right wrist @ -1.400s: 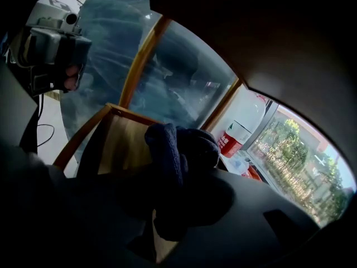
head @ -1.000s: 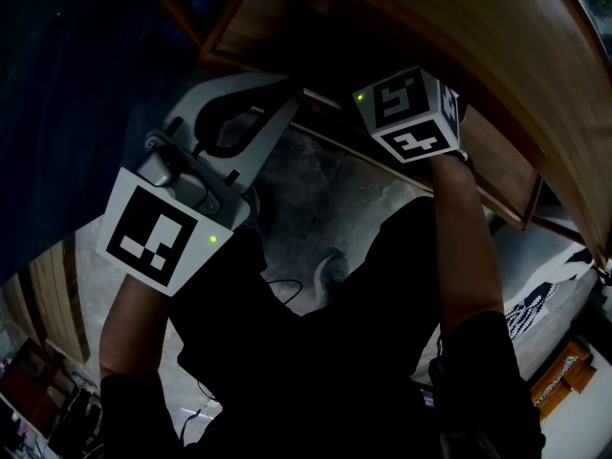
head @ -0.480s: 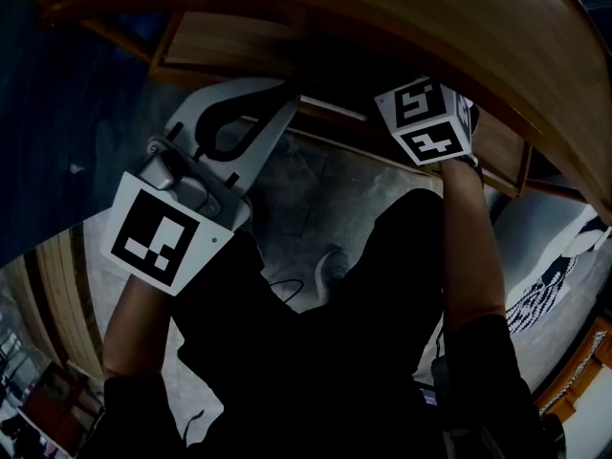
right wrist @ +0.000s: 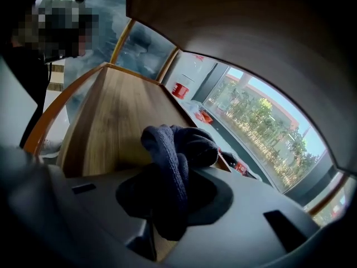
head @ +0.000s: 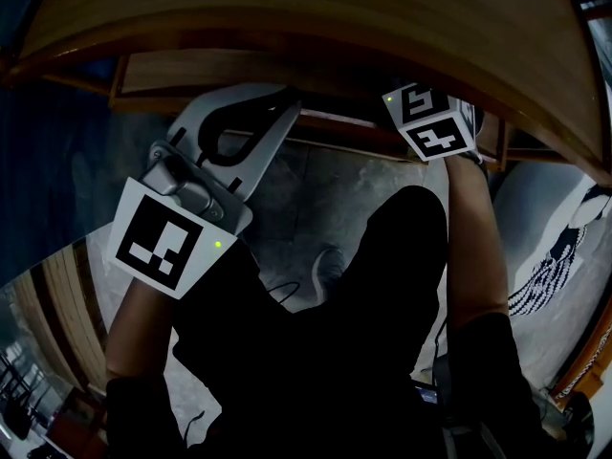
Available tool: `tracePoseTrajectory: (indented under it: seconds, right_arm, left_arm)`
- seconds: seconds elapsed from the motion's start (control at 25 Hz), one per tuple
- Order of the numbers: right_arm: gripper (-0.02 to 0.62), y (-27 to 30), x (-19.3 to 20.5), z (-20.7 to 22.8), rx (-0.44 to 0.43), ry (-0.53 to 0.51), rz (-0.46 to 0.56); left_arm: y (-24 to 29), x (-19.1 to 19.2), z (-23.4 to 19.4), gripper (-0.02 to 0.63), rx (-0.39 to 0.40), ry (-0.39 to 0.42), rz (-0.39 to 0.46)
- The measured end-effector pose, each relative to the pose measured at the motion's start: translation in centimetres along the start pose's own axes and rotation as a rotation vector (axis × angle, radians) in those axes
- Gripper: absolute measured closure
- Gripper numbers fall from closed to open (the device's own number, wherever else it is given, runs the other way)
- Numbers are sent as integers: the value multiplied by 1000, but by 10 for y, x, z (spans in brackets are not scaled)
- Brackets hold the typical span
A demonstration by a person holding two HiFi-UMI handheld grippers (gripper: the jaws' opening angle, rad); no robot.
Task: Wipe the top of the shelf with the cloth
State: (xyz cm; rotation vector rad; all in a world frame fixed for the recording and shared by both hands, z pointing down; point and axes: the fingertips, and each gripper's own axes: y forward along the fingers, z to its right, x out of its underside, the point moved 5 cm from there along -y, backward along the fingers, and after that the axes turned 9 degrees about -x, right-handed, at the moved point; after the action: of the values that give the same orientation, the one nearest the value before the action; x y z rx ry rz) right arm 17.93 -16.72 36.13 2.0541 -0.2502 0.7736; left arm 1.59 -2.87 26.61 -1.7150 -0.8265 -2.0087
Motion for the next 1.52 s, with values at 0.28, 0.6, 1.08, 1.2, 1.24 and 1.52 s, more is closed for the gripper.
tracePoseTrajectory:
  seconds: [0.28, 0.6, 1.08, 1.2, 1.24, 1.52]
  right_arm:
    - [502, -8, 10, 14, 42, -83, -90]
    - [502, -28, 25, 24, 96, -108, -100]
    - [503, -22, -77, -33, 32, -246, 83]
    - [502, -10, -101, -49, -2, -267, 111]
    - [503, -6, -108, -53, -13, -274, 119]
    - [503, 21, -151, -87, -88, -326, 164]
  left_arm:
    - [0, -2, 0, 586, 26, 19, 10]
    - [-1, -1, 4, 586, 27, 6, 14]
    - [-34, 7, -23, 586, -55, -12, 7]
    - [-48, 11, -38, 586, -88, -22, -1]
    - [-52, 13, -42, 586, -99, -24, -2]
    - [-81, 21, -62, 586, -153, -6, -10]
